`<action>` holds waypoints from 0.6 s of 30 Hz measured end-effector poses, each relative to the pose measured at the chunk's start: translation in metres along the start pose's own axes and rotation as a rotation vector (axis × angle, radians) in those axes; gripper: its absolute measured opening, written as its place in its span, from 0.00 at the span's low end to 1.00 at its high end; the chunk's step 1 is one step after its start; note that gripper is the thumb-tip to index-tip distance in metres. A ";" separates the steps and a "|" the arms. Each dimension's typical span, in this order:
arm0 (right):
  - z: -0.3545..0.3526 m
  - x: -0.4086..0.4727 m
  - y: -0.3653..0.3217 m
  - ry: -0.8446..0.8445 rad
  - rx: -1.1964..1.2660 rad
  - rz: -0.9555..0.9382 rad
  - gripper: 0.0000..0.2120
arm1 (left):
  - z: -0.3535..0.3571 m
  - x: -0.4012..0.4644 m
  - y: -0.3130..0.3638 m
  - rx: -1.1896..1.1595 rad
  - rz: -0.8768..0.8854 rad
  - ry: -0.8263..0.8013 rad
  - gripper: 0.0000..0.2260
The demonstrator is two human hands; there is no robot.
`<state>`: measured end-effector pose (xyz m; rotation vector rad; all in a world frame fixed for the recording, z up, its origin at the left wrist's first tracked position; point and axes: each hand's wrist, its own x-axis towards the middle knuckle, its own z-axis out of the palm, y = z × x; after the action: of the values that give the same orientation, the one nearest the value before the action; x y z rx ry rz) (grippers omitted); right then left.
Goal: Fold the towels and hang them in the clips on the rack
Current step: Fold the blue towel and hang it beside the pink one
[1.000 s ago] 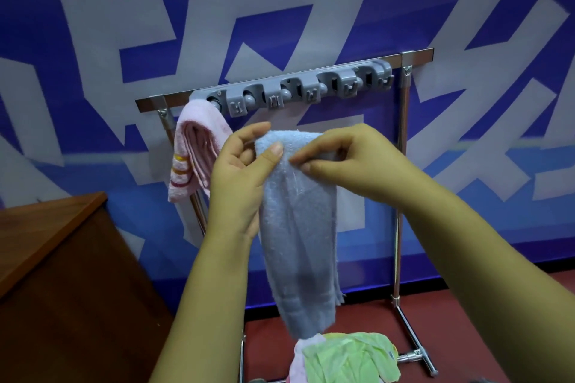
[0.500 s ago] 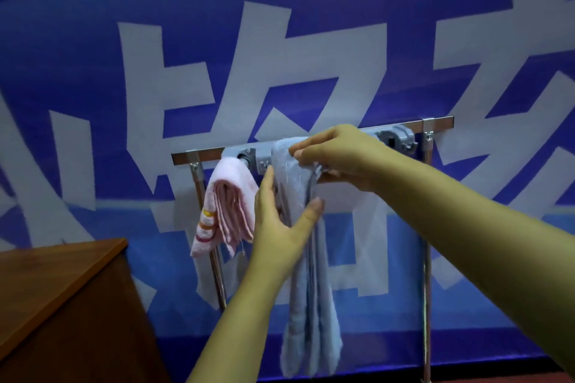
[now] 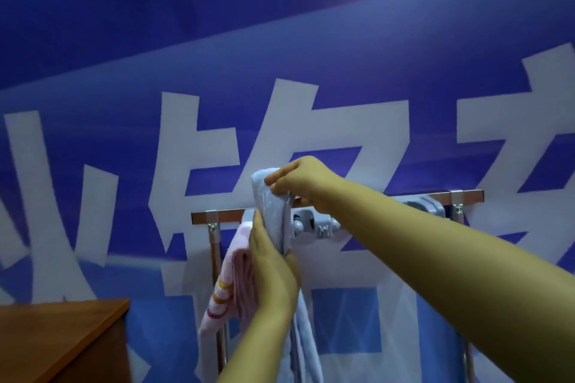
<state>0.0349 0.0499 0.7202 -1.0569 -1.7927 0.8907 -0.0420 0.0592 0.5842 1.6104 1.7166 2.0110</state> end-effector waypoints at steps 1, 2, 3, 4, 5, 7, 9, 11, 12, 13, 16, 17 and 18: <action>0.001 0.005 -0.002 -0.011 -0.004 -0.007 0.12 | 0.001 0.004 -0.002 -0.010 -0.030 0.022 0.31; 0.002 0.009 -0.004 -0.020 -0.009 -0.013 0.12 | 0.001 0.007 -0.004 0.013 -0.037 0.049 0.31; 0.003 0.014 -0.004 -0.028 -0.016 -0.023 0.12 | 0.000 0.008 -0.006 0.070 -0.009 0.075 0.32; 0.003 0.018 -0.005 -0.033 -0.017 -0.037 0.11 | 0.000 0.008 -0.009 0.134 0.031 0.095 0.34; 0.004 0.022 -0.004 -0.038 -0.011 -0.049 0.11 | 0.001 0.009 -0.011 0.162 0.060 0.109 0.35; 0.004 0.029 -0.002 -0.041 0.002 -0.058 0.12 | 0.002 0.009 -0.011 0.158 0.068 0.106 0.36; 0.003 0.036 0.003 -0.033 0.019 -0.052 0.12 | 0.006 0.011 -0.013 0.173 0.083 0.104 0.37; 0.000 0.043 0.009 -0.007 0.053 -0.041 0.13 | 0.012 0.017 -0.015 0.202 0.085 0.081 0.38; -0.002 0.046 0.011 0.010 0.074 -0.036 0.13 | 0.015 0.021 -0.015 0.199 0.068 0.059 0.37; -0.004 0.049 0.014 0.029 0.099 -0.032 0.13 | 0.017 0.026 -0.015 0.185 0.051 0.038 0.36; -0.011 0.060 0.020 0.108 0.185 -0.015 0.13 | 0.020 0.042 -0.013 0.162 0.032 -0.055 0.31; -0.014 0.064 0.023 0.145 0.221 -0.003 0.13 | 0.021 0.046 -0.014 0.165 0.037 -0.111 0.29; -0.017 0.068 0.025 0.185 0.267 0.013 0.13 | 0.020 0.050 -0.014 0.170 0.035 -0.170 0.26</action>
<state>0.0395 0.1240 0.7256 -0.9468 -1.4698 0.9765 -0.0585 0.1095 0.6031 1.8146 1.8501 1.7248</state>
